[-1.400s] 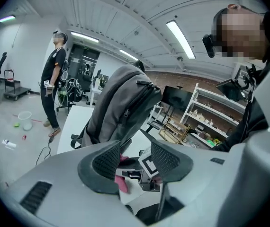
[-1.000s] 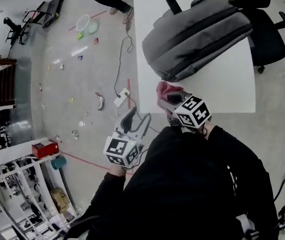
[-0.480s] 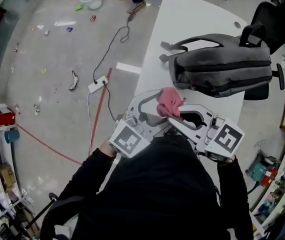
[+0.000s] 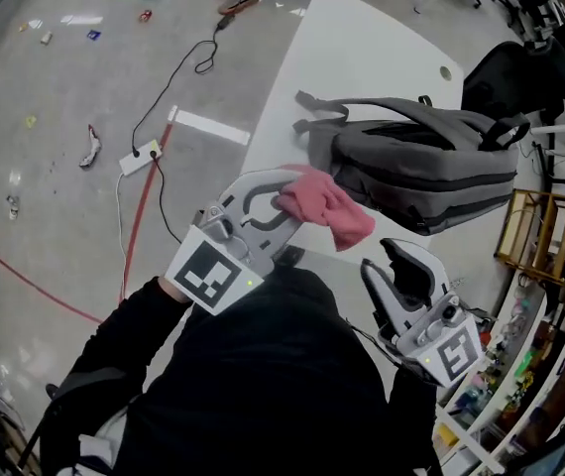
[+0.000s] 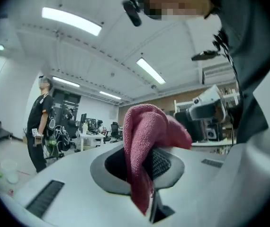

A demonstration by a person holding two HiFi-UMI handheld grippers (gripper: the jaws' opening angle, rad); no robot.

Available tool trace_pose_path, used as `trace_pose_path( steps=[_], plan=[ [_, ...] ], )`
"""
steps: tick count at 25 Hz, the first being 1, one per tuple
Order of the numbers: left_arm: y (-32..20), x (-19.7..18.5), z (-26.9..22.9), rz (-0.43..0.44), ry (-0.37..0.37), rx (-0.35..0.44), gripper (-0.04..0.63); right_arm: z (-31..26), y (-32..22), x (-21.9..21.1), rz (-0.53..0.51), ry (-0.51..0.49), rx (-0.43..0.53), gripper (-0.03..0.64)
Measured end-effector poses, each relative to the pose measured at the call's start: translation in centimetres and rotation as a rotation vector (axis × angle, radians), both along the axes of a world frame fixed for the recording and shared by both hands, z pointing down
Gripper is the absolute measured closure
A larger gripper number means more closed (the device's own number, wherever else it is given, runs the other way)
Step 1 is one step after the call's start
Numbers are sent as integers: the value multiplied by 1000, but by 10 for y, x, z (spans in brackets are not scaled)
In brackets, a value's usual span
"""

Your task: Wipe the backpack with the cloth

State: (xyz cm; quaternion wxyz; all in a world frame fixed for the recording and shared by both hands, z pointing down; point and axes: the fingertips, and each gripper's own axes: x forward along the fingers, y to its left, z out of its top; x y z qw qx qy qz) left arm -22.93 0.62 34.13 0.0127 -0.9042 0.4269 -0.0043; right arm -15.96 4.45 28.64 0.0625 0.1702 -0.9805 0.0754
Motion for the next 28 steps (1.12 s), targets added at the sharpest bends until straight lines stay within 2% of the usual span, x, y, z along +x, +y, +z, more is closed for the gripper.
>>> trace_pose_path(
  steps=[2,4,6,8,9,13,16,19,23,25,28],
  plan=[
    [-14,-6,-25,11,160,-34,526,-19,-33,30,189,-67,45,489],
    [-22,6,-65,62,287,10,526,-25,-57,77,384,-123,65,495],
    [-25,30,-103,108,324,88,526,-32,-71,115,514,-173,83,499],
    [-33,54,-115,84,273,111,526,-38,-83,137,558,-208,110,503],
    [-41,62,-109,47,246,89,526,-38,-90,145,558,-228,116,505],
    [-71,68,-51,-144,204,-97,526,-30,-107,163,498,-273,70,511],
    [-72,59,-3,-282,150,-164,526,-20,-121,180,440,-272,21,512],
    [-71,43,40,-423,128,-242,526,-15,-134,195,380,-278,-13,514],
    [-73,22,102,-583,103,-343,526,-1,-150,201,293,-224,-51,517],
    [-71,8,143,-656,95,-423,526,4,-155,198,276,-207,-64,524],
    [-60,-6,213,-708,58,-590,526,3,-155,193,282,-188,-37,531]
  ],
)
